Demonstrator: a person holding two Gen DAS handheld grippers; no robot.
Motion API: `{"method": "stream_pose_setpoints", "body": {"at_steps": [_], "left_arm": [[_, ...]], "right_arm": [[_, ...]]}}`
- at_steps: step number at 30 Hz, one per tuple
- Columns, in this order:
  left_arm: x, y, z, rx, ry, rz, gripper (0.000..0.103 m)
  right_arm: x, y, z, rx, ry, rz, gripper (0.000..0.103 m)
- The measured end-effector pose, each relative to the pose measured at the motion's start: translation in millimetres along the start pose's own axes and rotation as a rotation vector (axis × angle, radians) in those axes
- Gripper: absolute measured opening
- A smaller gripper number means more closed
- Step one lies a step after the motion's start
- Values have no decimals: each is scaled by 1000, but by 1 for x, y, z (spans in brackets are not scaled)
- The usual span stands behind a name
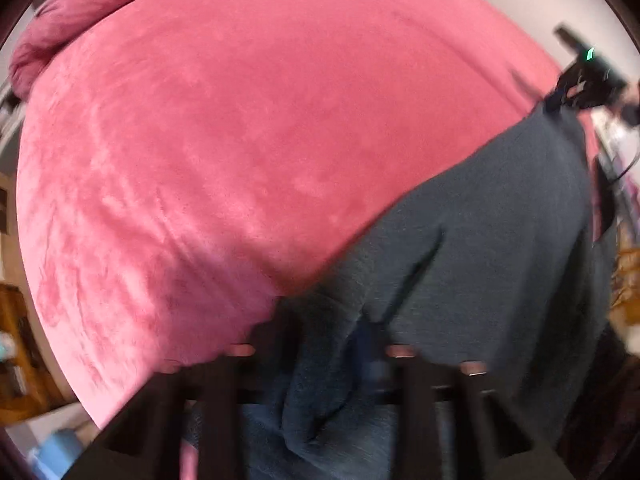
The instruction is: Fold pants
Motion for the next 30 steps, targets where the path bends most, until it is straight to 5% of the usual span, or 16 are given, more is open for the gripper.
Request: {"method": "stream_pose_setpoints", "body": {"at_steps": [3,11,17,21,30], "left_arm": [[6,-11,-19,-38,-46,22,10],[33,-28,-101,-89,-256,-46,10],[65,-62,-161,-127,-392,-57,9],[115,-91,-185,-165,-453,-65,8],[230,-139,-171,-174,-434,-180,7]], "right_arm": [[11,14,-15,41,-28,10,6],[63,56,-94,99,-162,39,5],[125,93,-149,110,-269,52,5],[193,131,-168,96,-304,66,5],[285,209,-99,43,-202,102,5]]}}
Point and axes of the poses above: each gripper's, at about its wrist camera, not at the fingertips, and z roughly the way its jaws point, y to its left, x to its underside, the point moved 3 cm from there along z, roughly the way its jaws point, and after that the axes turned 4 degrees about -y, right-handed, at the moved point
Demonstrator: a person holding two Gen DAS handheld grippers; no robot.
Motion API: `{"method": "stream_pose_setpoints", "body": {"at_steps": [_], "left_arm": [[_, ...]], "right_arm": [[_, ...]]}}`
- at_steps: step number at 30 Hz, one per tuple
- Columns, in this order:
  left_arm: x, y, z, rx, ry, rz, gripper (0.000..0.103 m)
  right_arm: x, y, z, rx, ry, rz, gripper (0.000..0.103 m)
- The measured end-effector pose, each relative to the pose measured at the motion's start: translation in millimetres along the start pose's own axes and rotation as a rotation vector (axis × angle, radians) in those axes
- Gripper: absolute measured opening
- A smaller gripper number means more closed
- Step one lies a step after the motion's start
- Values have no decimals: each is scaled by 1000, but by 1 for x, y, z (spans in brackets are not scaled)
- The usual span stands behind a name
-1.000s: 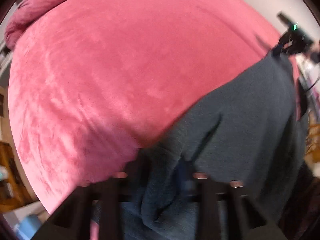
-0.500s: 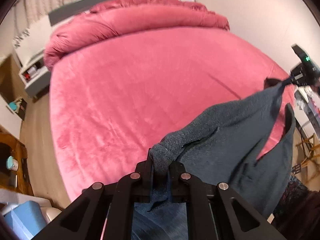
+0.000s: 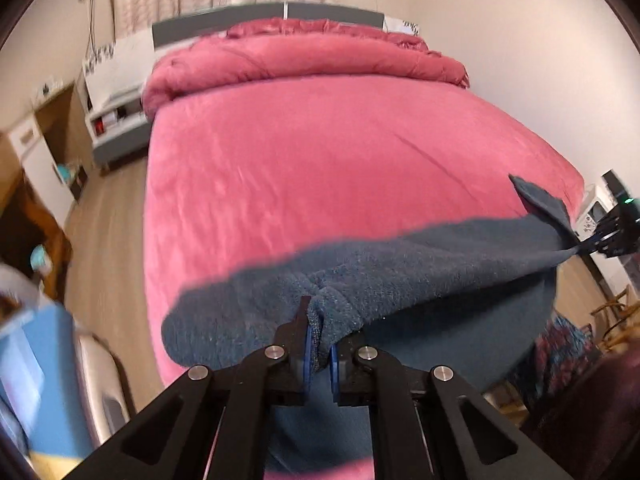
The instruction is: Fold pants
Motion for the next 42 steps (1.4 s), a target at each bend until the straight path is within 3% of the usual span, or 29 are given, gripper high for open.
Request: {"method": "stream_pose_setpoints", "body": {"at_steps": [4,9,12,14,16,18,19,20,21,26,29,34,36,38,40,42], "left_arm": [[49,-9,-3,-31,52,-66,7],[105,-11,12,-16,141,-200,7],[122,-20,19,-45,174,-190,11],[123,-19,16,-38,167,-218,12],[121,-18,15,-22,172,-227,15],[122,-19,13,-24,190,-212,22],[122,-21,11,-12,205,-207,28],[122,-24,11,-1,215,-208,47],[124,-27,9,12,219,-215,55],[125,-30,11,6,234,-238,57],[126,-29,8,12,235,-260,60],[125,-23,-6,30,239,-292,64],[126,-21,-9,32,247,-295,66],[129,-18,-10,17,265,-301,68],[130,-15,-12,23,270,-312,69],[131,-13,-14,19,267,-324,77]], "right_arm": [[35,8,31,-25,62,54,5],[64,27,49,-38,93,57,0],[70,27,58,-47,67,108,0],[68,17,47,-130,40,196,9],[62,4,20,-124,-29,211,29],[55,-16,-4,-128,-86,263,30],[51,-27,-15,-103,-120,288,35],[44,-41,-25,-72,-156,321,37],[33,-65,-36,-20,-202,381,38],[-21,-153,-25,217,-285,628,49],[-52,-176,4,242,-252,726,50],[-81,-194,54,449,-113,762,54],[-83,-197,71,537,-9,715,53],[-79,-199,78,538,16,709,45],[-73,-201,75,489,2,718,13],[-62,-204,60,439,-47,733,7]]}}
Point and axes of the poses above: each gripper's, at about its wrist camera, not at the fingertips, and z roughly the way its jaws point, y to its left, x to its underside, the point moved 3 cm from there along z, roughly the way its jaws point, and after that the axes turned 4 degrees about -y, right-handed, at the moved point
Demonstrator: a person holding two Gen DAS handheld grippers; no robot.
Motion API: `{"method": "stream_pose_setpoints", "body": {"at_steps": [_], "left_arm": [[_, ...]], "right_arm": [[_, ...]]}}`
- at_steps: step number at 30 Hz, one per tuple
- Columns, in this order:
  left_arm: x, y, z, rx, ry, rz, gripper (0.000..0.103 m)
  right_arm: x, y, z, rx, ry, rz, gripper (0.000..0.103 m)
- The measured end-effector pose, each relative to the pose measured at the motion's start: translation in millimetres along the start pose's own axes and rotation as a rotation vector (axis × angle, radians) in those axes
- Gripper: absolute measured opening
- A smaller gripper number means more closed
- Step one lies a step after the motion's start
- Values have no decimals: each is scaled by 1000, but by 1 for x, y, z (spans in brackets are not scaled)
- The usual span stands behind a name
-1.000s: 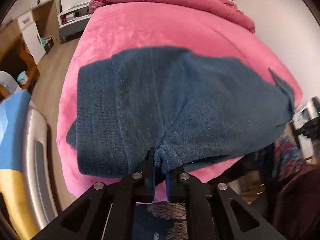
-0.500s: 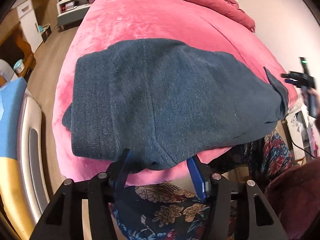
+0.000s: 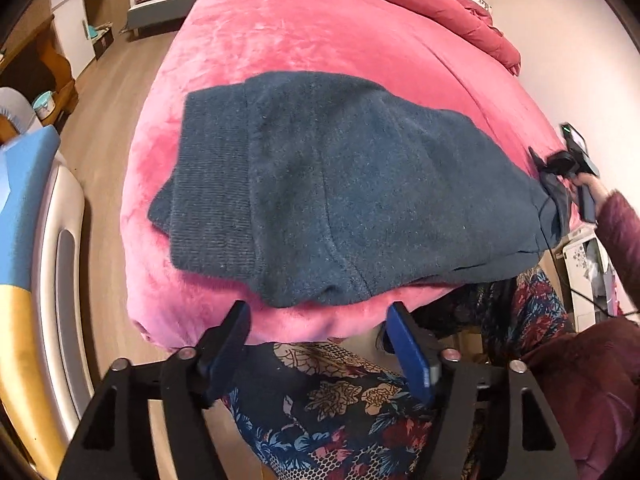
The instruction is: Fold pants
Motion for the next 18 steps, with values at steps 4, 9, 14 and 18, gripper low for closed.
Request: {"method": "stream_pose_setpoints", "body": {"at_steps": [4,9,14,18], "left_arm": [[-1,3,-8,25,-11,-22,77],[-4,10,-24,39,-33,-47,77],[-10,15,-38,68,-84,-113,77],[-9,17,-46,52,-90,-128,77]], "right_arm": [[14,-46,-37,-171,-77,121,7],[57,-130,-94,-356,-205,308,6],[85,-191,-89,-496,-261,466,7],[106,-220,-40,-520,-173,580,10]]}}
Point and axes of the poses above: each gripper's, at about its wrist camera, not at the fingertips, and z roughly the way its jaws point, y to its left, x to its underside, the point moved 3 cm from there along z, roughly the way its jaws point, and after that the axes turned 4 degrees about -y, right-handed, at the moved point
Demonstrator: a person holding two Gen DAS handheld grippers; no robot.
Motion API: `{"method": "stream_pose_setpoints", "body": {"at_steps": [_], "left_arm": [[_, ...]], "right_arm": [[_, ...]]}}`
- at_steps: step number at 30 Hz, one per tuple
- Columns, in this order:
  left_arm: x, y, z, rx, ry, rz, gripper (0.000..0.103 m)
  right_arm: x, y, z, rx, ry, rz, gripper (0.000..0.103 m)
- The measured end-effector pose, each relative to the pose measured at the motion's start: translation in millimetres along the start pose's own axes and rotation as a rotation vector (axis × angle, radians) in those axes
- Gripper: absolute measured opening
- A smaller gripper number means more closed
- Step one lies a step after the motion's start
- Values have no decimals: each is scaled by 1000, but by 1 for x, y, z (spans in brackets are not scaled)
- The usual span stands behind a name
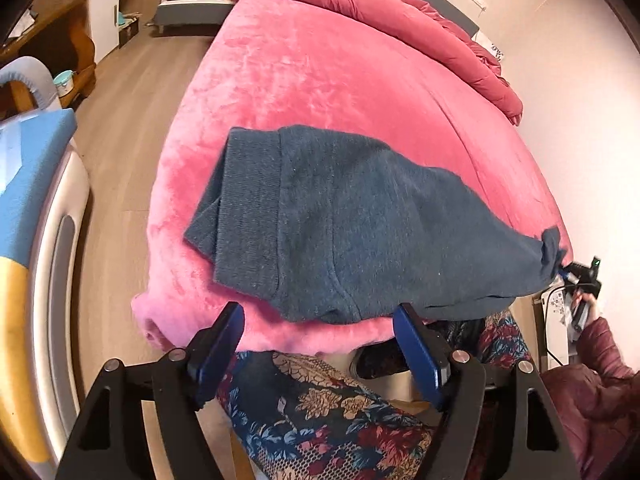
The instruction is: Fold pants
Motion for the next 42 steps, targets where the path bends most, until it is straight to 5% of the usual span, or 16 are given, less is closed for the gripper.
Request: {"method": "stream_pose_setpoints", "body": {"at_steps": [2,7,9,11,15,18,21,25,27,32,33,35,42], "left_arm": [[1,-1,-6,-3,-5,1,77],[-8,-16,-10,0,-46,13,78],[-16,-28,-4,4,-63,44,78],[-22,-43,9,8,-69,78,78],[-28,-72,46,-66,-59,166,78],[-27,-79,72,-139,-54,173,78],[-20,-73,106,-261,-34,135,78],[-17,-62,133,-330,-38,69,86],[-20,-65,133,-322,-57,55,94],[-20,-66,127,-306,-65,56,95],[-19,-66,124,-301,-71,46,95],[-20,-68,118,-295,-85,25,97],[-17,-80,112,-300,-94,23,101]], "right_arm": [[11,-27,10,99,27,58,14],[35,-59,-8,190,-12,146,29],[35,-44,-24,269,-88,96,30],[34,-11,-36,227,-123,-1,31],[48,66,-13,159,-27,-227,32],[67,107,24,216,60,-350,33],[73,109,63,330,110,-373,33],[59,116,71,332,73,-340,39],[53,117,60,290,79,-312,39],[54,78,2,-8,-10,-10,44],[60,56,-10,-42,-31,77,52],[66,24,-18,-87,-49,203,65],[113,-50,12,-213,-34,536,69]]}}
Point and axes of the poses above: each gripper's, at about its wrist camera, not at the fingertips, and z roughly the way its jaws point, y to its left, x to its underside, the point moved 3 cm from there along z, roughly the way its jaws point, and after that the axes turned 4 degrees about -y, right-handed, at the moved point
